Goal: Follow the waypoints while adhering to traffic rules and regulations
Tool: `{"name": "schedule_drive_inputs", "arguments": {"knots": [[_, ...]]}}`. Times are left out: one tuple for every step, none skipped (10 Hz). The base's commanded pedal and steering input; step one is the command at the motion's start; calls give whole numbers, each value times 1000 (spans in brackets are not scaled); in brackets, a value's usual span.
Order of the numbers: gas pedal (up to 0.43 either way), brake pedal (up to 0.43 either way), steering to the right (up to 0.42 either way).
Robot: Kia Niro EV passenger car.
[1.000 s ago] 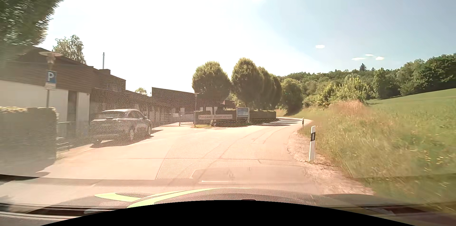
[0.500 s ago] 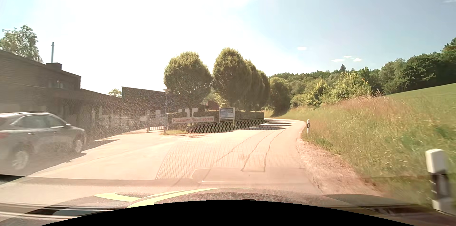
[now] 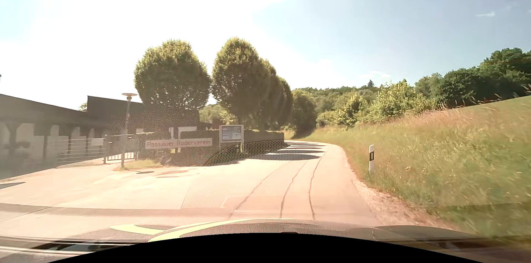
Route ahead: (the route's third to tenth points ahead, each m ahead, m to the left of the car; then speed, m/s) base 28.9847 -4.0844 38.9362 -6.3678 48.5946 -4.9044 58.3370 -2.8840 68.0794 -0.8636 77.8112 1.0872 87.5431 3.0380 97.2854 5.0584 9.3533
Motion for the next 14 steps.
{"name": "schedule_drive_inputs", "arguments": {"knots": [[79, 0, 105], [87, 0, 105], [98, 0, 105], [98, 0, 104], [98, 0, 104], [110, 0, 103], [110, 0, 99], [110, 0, 95], [110, 0, 92], [110, 0, 88], [110, 0, 76], [110, 0, 66], [110, 0, 61], [110, 0, 50]]}}
